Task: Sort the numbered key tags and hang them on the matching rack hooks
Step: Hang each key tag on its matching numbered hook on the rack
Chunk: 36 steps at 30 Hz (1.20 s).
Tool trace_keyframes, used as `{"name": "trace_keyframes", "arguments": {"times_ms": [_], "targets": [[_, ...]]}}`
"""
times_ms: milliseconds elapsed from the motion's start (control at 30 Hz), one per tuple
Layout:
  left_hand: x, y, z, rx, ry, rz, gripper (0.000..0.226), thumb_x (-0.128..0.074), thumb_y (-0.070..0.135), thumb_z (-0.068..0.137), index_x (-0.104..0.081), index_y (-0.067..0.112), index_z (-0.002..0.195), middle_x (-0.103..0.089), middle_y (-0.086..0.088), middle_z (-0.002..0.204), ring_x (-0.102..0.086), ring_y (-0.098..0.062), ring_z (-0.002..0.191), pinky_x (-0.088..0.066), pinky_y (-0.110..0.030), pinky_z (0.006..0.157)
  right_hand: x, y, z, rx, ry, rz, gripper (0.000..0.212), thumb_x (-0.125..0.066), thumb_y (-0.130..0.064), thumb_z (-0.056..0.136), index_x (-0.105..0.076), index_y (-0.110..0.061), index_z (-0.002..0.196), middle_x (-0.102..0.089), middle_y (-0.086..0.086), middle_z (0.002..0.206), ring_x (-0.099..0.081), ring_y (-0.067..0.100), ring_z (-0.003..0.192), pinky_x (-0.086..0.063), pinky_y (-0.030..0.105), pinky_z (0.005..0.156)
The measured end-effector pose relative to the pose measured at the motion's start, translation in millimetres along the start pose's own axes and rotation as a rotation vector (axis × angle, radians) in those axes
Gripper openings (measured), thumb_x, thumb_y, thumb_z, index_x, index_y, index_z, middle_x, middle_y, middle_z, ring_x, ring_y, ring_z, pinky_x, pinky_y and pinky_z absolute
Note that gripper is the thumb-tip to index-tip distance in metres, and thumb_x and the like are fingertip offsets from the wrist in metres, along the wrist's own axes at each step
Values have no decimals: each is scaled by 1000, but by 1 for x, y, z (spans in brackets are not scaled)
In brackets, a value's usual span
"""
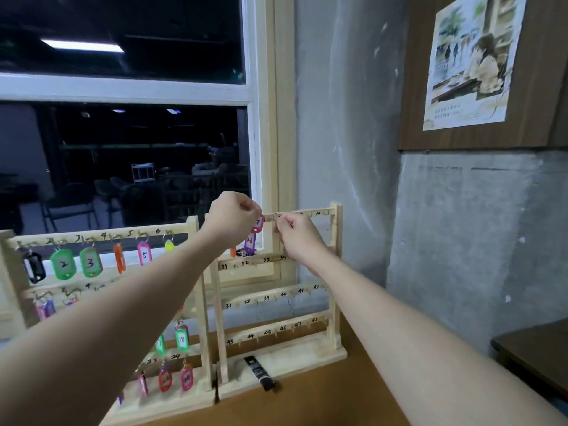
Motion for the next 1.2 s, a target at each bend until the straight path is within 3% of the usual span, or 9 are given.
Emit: {"name": "trace_keyframes", "arguments": {"times_ms": [133, 233, 300, 433, 533, 767, 933, 1133, 1200], "targets": [[1, 1, 7, 18, 2, 5, 22, -53, 8, 93, -72, 5, 83, -71, -1, 79, -53, -13, 50, -45, -20, 45, -6, 6, 2, 6, 16, -25, 35, -36, -16, 105, -62, 3, 91, -43, 1, 61, -36, 16, 52, -27, 26, 49], [-4, 3, 9, 30, 7, -5, 23, -52, 7, 89, -69, -8, 88, -70, -11, 77, -51, -21, 56, -46, -28, 53, -10, 11, 0, 17, -6, 25, 33, -35, -15, 106, -58, -7, 84, -42, 1, 62, -36, 15, 50, -27, 23, 45], [-8, 8, 5, 24, 19, 3, 22, -53, 7, 90, -73, -2, 86, -74, -14, 80, -52, -21, 52, -45, -22, 48, -13, 14, -1, 26, -19, 65, 34, -36, -20, 108, -55, -14, 80, -42, -1, 64, -36, 13, 50, -28, 23, 46], [-14, 15, -6, 13, 92, 128, 29, -50, 8, 92, -71, 20, 76, -61, 6, 64, -48, -10, 47, -30, -15, 37, -15, 18, -4, 4, -47, 142, 32, -37, -25, 109, -55, -15, 85, -43, 3, 62, -37, 16, 44, -30, 26, 46], [-19, 11, -9, 13, 142, 114, 32, -49, 5, 90, -69, 20, 70, -55, 6, 57, -43, -12, 42, -28, -14, 32, -11, 21, -10, 3, -70, 169, 33, -39, -27, 109, -57, -3, 96, -45, 14, 70, -41, 20, 45, -33, 20, 39], [-23, 9, -2, 43, 198, 220, 29, -47, 7, 88, -67, 12, 68, -56, 0, 55, -42, -20, 42, -34, -22, 44, -5, 20, -14, 28, -69, 145, 35, -37, -32, 110, -57, -10, 91, -44, 14, 70, -43, 20, 44, -32, 18, 37], [-24, 13, 4, 57, 157, 355, 26, -49, 7, 87, -72, 16, 80, -71, -5, 74, -58, -23, 53, -39, -24, 48, -3, 20, -16, 19, -65, 104, 32, -37, -36, 110, -58, -16, 95, -50, -3, 66, -48, 17, 43, -33, 18, 39], [-26, 14, 8, 53, 122, 435, 24, -50, 3, 84, -73, 11, 83, -69, -9, 71, -56, -25, 54, -42, -26, 49, -1, 23, -19, 23, -68, 81, 39, -39, -41, 108, -62, -11, 98, -53, -7, 57, -50, 17, 41, -42, 31, 54], [-27, 15, 8, 49, 107, 460, 24, -50, 2, 83, -72, 11, 84, -68, -8, 72, -59, -26, 57, -45, -27, 51, 2, 24, -22, 21, -72, 74, 40, -40, -46, 107, -61, -14, 96, -57, -13, 49, -49, 15, 38, -42, 27, 51]]}}
Point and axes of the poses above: each hand's wrist, its own z-axis towards the middle knuckle, its own x-axis out of the back of the hand, y = z × x, the point moved 7 cm from there along z, towards the middle knuckle
